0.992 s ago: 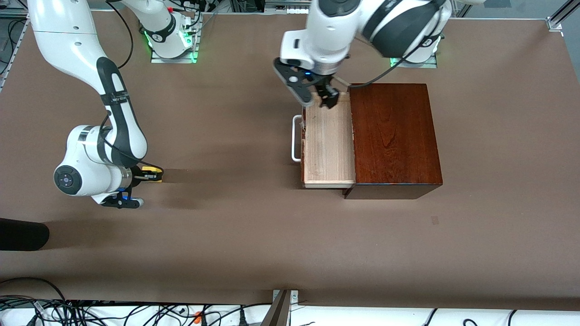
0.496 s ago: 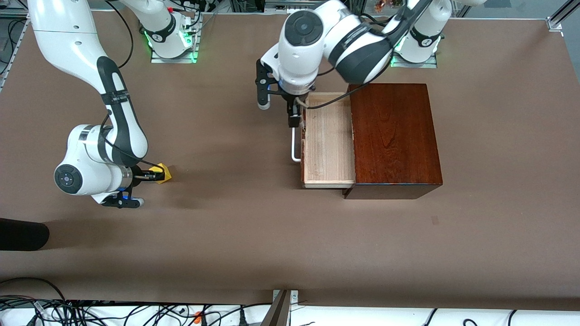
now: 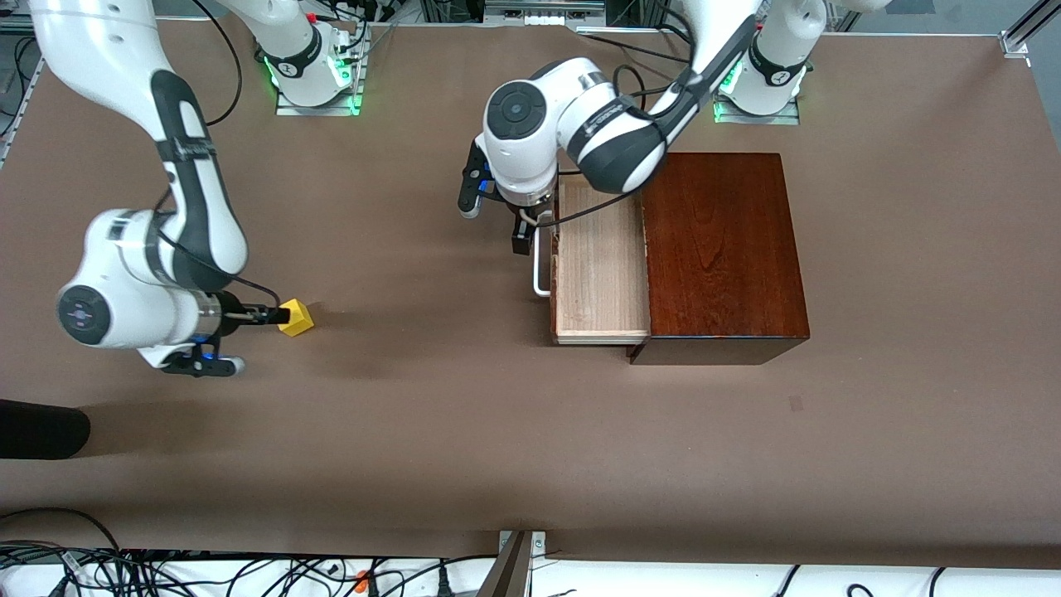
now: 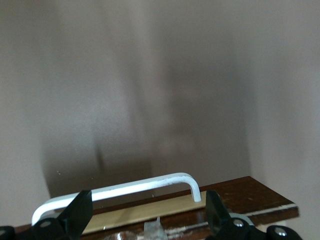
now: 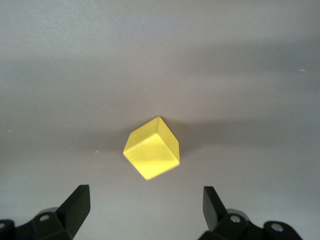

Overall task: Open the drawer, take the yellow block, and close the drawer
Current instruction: 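Push the drawer fully shut with the left gripper while the right gripper retracts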

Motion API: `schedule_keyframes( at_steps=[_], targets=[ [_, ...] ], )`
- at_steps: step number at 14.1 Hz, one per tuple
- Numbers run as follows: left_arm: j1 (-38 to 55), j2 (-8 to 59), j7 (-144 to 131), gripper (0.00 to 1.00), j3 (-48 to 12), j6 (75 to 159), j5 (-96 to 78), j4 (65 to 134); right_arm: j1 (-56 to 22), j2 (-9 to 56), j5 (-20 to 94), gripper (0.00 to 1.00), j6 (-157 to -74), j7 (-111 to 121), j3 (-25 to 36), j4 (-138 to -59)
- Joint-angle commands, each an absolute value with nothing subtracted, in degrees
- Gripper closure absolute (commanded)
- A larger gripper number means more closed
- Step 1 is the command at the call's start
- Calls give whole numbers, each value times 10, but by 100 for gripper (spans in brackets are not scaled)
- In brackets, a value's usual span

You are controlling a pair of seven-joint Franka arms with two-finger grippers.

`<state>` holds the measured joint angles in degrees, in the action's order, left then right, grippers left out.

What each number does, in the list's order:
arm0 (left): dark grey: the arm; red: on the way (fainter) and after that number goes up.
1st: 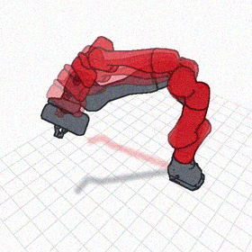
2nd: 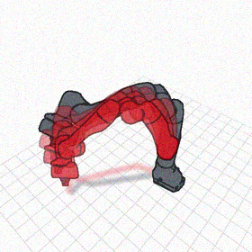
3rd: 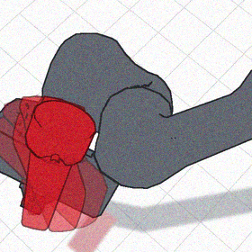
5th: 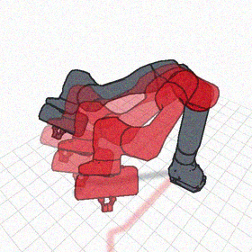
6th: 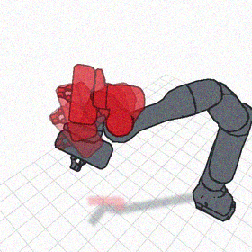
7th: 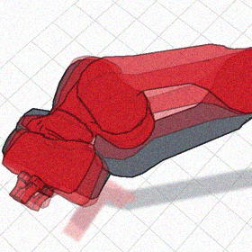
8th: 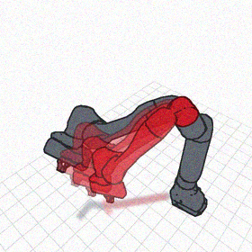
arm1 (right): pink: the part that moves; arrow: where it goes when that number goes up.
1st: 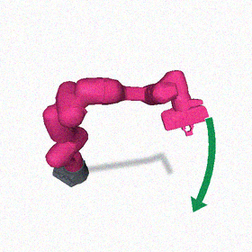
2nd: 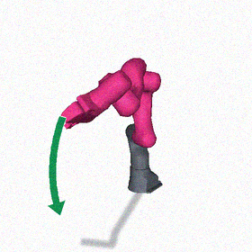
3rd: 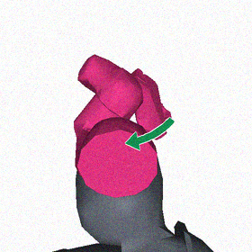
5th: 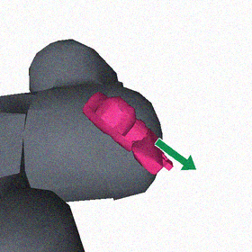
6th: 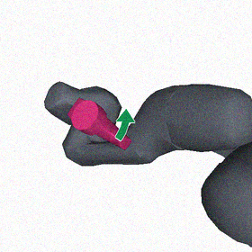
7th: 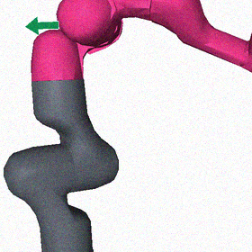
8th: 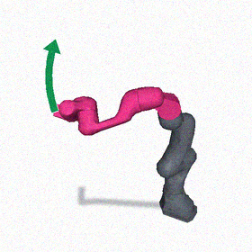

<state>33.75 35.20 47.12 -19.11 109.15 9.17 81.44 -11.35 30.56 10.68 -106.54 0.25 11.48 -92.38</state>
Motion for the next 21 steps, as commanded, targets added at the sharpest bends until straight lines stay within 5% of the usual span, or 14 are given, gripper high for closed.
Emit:
schedule_keyframes(
  at_steps=[1,6,12,18,21],
  targets=[
    [353,374,474,0,-185,1086,123,793,-112,247,98,0,-1036,1,121,-923],
    [351,375,458,0,-181,1082,153,799,-110,149,96,0,-1001,5,141,-914],
    [345,373,417,0,-176,1050,154,803,-121,132,30,0,-863,4,132,-802],
    [341,359,418,0,-163,978,180,803,-52,77,21,0,-851,8,66,-809],
    [325,355,421,0,-164,949,180,803,-38,15,23,0,-881,8,64,-877]
  ],
)
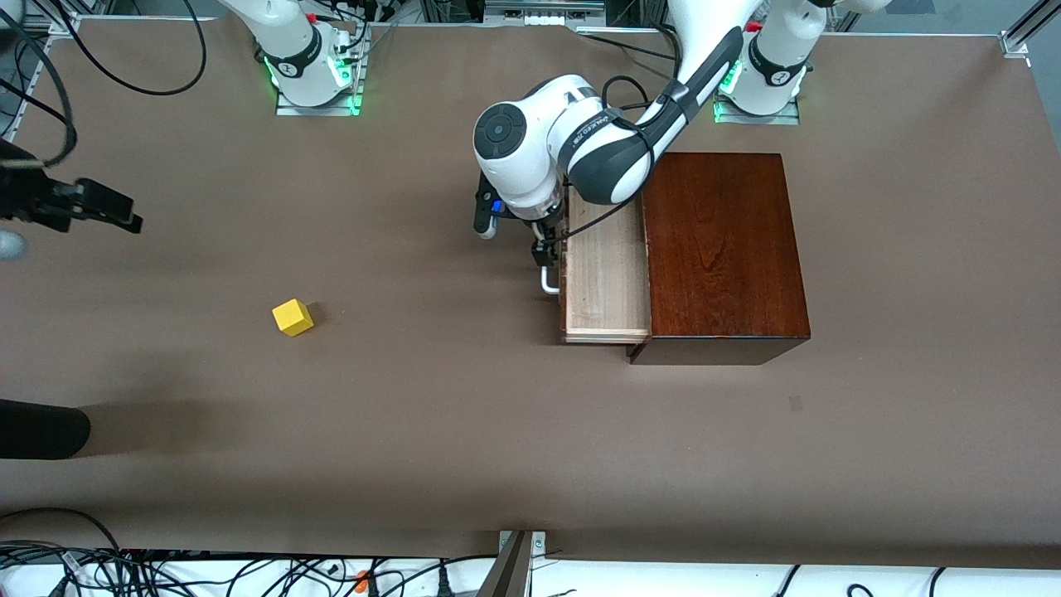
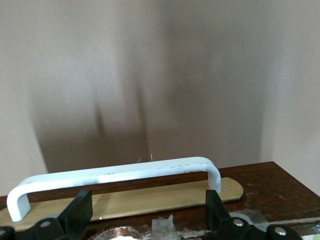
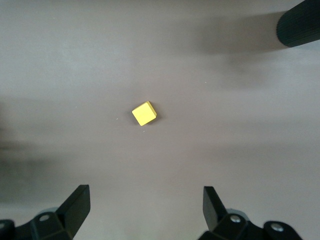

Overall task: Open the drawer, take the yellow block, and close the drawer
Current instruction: 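Push the drawer fully shut with the left gripper while the right gripper retracts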

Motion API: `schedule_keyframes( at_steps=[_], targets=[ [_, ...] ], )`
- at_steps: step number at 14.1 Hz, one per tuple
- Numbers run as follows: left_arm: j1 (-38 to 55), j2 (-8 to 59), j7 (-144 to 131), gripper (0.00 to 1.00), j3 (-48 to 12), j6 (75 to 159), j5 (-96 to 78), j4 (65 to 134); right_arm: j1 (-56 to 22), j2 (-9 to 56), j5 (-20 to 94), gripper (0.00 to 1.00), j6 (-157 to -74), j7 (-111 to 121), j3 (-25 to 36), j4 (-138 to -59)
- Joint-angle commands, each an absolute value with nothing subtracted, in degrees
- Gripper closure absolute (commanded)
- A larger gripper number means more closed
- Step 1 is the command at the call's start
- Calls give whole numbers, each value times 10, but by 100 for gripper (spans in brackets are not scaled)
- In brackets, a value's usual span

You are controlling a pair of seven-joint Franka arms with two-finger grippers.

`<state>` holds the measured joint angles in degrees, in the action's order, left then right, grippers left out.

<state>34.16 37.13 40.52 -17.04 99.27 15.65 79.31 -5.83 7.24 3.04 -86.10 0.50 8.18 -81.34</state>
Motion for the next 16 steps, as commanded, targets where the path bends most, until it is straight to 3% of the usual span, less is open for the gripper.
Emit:
schedule_keyframes(
  at_steps=[1,6,11,16],
  targets=[
    [321,355,421,0,-163,942,180,803,-36,9,19,0,-885,10,62,-884],
    [302,352,421,0,-163,910,181,811,13,-5,3,0,-859,66,36,-885],
    [282,346,418,0,-163,861,198,812,11,-5,-9,0,-852,59,33,-879],
    [268,348,414,0,-164,862,208,821,15,6,-16,0,-842,54,47,-875]
  ],
)
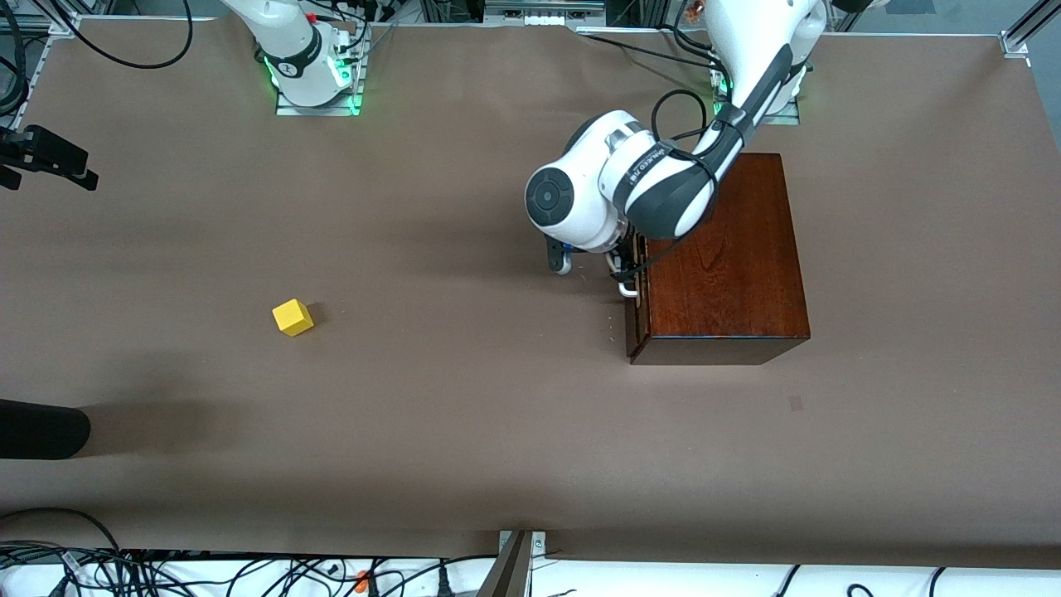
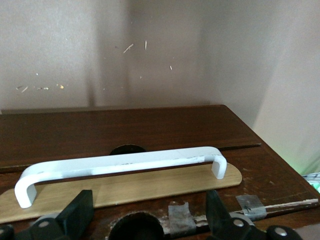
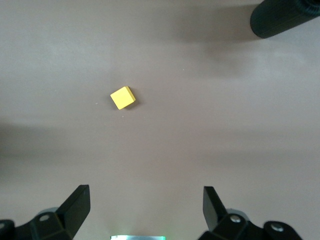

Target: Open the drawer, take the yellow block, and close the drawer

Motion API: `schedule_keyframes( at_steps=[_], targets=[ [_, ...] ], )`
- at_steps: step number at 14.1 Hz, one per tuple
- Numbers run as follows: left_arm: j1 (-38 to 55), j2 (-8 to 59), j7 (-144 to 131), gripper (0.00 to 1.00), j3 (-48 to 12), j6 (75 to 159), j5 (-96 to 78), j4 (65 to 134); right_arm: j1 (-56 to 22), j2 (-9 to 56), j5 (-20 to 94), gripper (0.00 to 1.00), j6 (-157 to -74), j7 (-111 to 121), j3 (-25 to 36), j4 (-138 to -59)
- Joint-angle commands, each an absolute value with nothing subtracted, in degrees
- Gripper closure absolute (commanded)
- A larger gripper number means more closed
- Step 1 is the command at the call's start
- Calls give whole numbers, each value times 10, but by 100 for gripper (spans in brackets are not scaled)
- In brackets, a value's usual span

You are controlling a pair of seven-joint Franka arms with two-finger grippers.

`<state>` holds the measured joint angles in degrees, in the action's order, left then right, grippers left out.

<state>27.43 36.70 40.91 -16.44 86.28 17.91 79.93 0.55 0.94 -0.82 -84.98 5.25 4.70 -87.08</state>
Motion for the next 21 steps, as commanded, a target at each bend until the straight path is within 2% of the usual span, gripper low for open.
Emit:
schedule_keyframes(
  at_steps=[1,7,10,12,15,21],
  targets=[
    [275,350,390,0,-164,863,207,817,15,9,-16,0,-850,54,47,-875],
    [349,361,138,0,-173,864,189,789,16,16,-18,0,-869,54,75,-878],
    [358,357,-23,0,-181,863,135,743,15,16,-21,0,-886,60,76,-879],
    [352,336,-110,0,-180,860,118,714,16,18,-15,0,-895,62,77,-876],
    [337,280,-151,0,-161,846,120,709,14,19,-18,0,-898,62,76,-876],
    [226,206,-197,0,-156,808,108,710,14,18,-18,0,-894,65,76,-877]
  ],
)
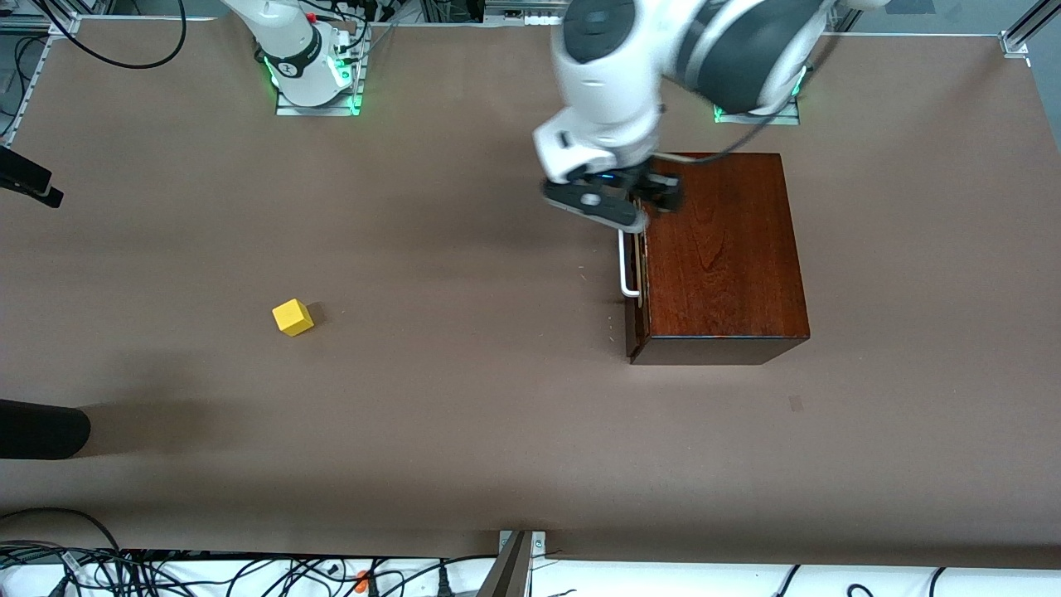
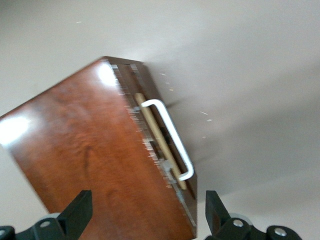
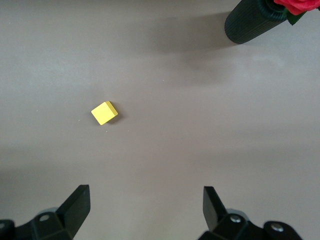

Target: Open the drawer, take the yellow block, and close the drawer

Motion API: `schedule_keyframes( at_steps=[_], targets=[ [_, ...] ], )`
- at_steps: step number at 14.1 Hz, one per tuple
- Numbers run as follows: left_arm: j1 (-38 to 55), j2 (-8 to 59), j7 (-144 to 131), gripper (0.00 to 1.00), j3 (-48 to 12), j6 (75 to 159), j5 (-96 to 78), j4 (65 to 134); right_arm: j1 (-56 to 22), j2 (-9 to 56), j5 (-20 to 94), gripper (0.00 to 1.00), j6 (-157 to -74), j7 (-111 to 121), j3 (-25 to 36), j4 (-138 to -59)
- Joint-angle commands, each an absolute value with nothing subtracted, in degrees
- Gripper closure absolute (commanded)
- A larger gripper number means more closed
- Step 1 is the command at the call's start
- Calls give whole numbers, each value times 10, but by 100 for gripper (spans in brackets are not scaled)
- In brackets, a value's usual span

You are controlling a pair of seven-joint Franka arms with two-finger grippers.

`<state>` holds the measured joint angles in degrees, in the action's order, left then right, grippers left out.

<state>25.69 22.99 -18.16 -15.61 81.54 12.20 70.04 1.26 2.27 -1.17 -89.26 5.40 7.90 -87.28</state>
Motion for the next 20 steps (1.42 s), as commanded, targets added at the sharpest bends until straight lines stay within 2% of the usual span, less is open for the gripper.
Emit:
schedule_keyframes(
  at_steps=[1,5,8,14,18,20],
  targets=[
    [197,195,-196,0,-158,807,105,712,14,17,-18,0,-891,65,76,-878],
    [105,157,-195,0,-147,777,37,725,15,18,-22,0,-919,144,87,-886],
    [97,114,-189,0,-80,780,6,768,15,18,-17,0,-918,161,100,-889],
    [96,38,-62,0,30,871,-32,887,14,17,-10,0,-915,151,97,-888],
    [96,-6,-47,0,45,921,-33,962,11,17,0,0,-914,145,95,-888],
    [96,-12,-47,0,46,920,-33,967,8,19,3,0,-915,104,93,-888]
  ],
)
